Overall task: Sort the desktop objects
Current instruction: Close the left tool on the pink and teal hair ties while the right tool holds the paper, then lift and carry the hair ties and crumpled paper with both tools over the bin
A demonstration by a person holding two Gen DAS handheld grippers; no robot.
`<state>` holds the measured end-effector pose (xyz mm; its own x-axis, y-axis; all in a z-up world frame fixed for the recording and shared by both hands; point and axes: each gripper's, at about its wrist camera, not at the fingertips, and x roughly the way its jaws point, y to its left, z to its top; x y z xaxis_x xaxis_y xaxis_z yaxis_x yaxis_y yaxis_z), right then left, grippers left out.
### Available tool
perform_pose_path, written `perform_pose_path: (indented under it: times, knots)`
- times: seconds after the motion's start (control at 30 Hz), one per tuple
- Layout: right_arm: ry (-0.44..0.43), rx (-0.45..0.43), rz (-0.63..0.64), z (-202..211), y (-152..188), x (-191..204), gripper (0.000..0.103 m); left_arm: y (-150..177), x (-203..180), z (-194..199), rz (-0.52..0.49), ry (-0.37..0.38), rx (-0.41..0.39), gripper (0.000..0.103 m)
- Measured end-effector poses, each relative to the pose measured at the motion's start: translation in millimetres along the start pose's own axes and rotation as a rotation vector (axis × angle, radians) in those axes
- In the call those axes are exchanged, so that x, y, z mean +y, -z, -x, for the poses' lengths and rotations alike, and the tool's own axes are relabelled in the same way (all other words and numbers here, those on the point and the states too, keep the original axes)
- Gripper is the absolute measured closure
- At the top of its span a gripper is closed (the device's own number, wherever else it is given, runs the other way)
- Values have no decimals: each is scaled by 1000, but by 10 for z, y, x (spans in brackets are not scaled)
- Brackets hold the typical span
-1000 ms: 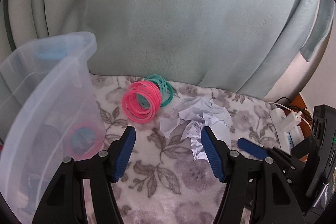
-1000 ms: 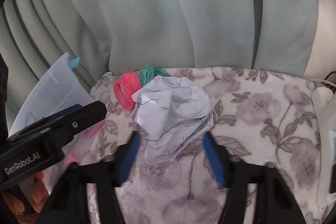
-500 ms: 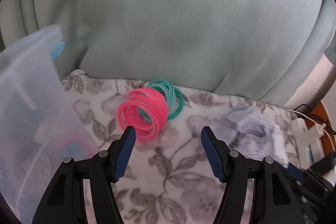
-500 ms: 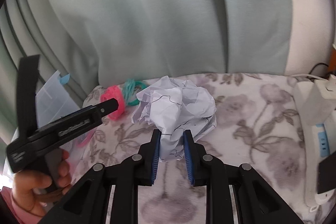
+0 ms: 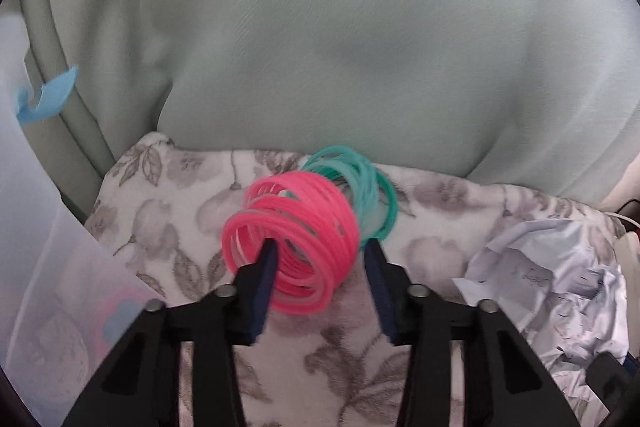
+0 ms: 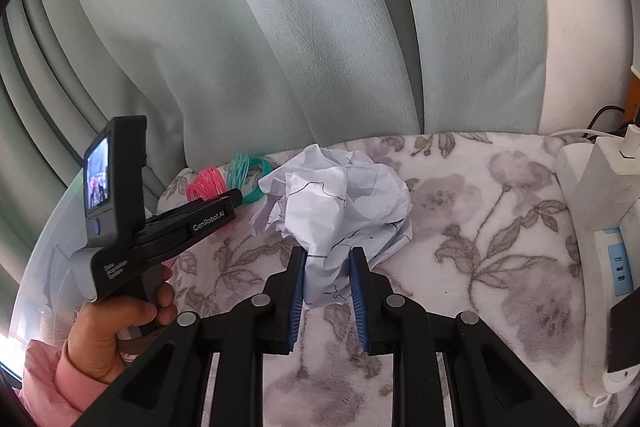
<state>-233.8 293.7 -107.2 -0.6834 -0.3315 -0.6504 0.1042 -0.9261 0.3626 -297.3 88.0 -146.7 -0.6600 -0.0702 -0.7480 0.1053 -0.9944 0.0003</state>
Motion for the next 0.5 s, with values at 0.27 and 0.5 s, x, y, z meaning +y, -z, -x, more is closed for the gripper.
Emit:
perform_pose_path:
  times: [0.27,0.5]
  knots:
    - [20,10,4,-14,-4,47,79,17,37,65,-7,44,-15,90]
    - [28,17,-17,96,27,95,79,78,89,233,-12,80,-12,92]
